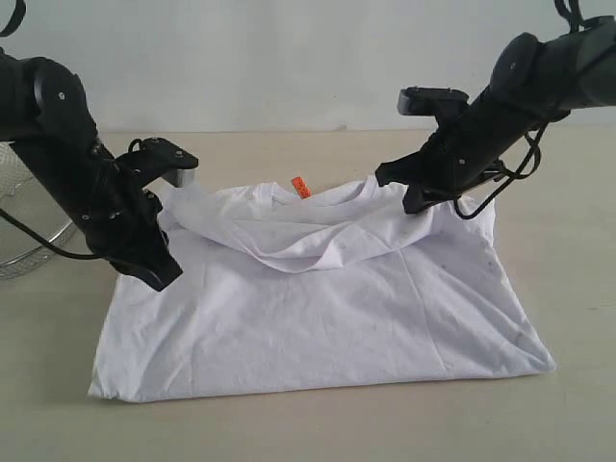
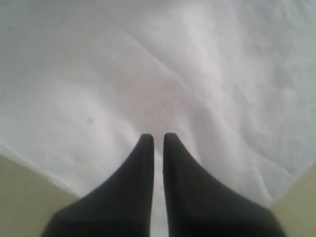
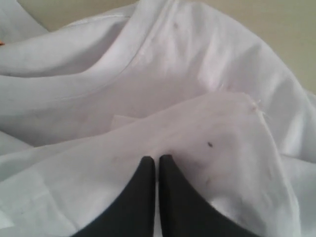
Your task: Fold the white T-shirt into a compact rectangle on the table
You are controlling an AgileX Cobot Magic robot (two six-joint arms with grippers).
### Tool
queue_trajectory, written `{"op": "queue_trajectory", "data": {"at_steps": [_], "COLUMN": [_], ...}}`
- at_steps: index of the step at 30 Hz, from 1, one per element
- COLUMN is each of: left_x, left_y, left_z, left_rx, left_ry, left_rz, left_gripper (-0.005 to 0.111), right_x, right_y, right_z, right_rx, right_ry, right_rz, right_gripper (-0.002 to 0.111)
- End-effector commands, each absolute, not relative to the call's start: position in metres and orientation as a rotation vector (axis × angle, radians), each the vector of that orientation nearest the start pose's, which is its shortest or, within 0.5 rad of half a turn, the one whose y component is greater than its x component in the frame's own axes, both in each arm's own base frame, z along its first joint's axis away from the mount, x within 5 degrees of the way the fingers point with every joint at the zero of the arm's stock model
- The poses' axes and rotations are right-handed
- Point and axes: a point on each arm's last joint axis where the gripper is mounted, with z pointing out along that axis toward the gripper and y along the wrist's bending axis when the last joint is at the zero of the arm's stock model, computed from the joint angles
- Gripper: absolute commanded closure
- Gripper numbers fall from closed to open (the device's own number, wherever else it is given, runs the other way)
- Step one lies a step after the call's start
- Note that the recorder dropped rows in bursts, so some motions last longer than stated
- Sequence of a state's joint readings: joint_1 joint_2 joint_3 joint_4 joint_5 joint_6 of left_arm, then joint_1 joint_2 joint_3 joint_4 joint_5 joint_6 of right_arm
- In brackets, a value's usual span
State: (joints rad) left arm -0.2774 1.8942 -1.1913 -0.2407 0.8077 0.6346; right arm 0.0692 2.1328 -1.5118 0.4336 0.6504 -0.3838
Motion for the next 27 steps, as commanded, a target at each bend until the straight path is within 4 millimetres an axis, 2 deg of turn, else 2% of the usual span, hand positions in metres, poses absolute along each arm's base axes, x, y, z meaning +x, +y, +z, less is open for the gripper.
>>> {"op": "queue_trajectory", "data": {"at_steps": [1, 4, 5, 7, 11, 12, 16, 19, 23, 27], "left_x": [0.339, 0.339, 0.340, 0.340, 0.340, 0.340, 0.341, 0.342, 0.342, 0.342], "left_y": [-0.114, -0.114, -0.114, -0.115, -0.115, -0.115, -0.115, -0.115, -0.115, -0.115], "left_z": [0.162, 0.162, 0.162, 0.162, 0.162, 0.162, 0.162, 0.162, 0.163, 0.163], "left_rx": [1.068, 1.067, 1.065, 1.062, 1.062, 1.062, 1.058, 1.055, 1.052, 1.048], "left_ry": [2.753, 2.752, 2.748, 2.744, 2.744, 2.744, 2.737, 2.731, 2.726, 2.726], "left_rz": [-0.243, -0.242, -0.240, -0.238, -0.238, -0.238, -0.235, -0.231, -0.229, -0.233], "left_gripper": [0.102, 0.102, 0.102, 0.102, 0.102, 0.102, 0.102, 0.102, 0.102, 0.102], "right_x": [0.451, 0.455, 0.457, 0.460, 0.462, 0.463, 0.461, 0.459, 0.458, 0.457], "right_y": [0.049, 0.050, 0.050, 0.048, 0.038, 0.034, 0.017, 0.010, 0.010, 0.011], "right_z": [0.154, 0.169, 0.177, 0.185, 0.192, 0.192, 0.185, 0.183, 0.181, 0.169], "right_rx": [-0.173, -0.183, -0.192, -0.204, -0.151, -0.135, -0.121, -0.119, -0.157, -0.155], "right_ry": [2.641, 2.605, 2.593, 2.584, 2.595, 2.596, 2.641, 2.664, 2.685, 2.727], "right_rz": [0.292, 0.293, 0.296, 0.297, 0.310, 0.306, 0.290, 0.289, 0.292, 0.309], "right_gripper": [0.108, 0.107, 0.104, 0.091, 0.047, 0.045, 0.058, 0.058, 0.058, 0.058]}}
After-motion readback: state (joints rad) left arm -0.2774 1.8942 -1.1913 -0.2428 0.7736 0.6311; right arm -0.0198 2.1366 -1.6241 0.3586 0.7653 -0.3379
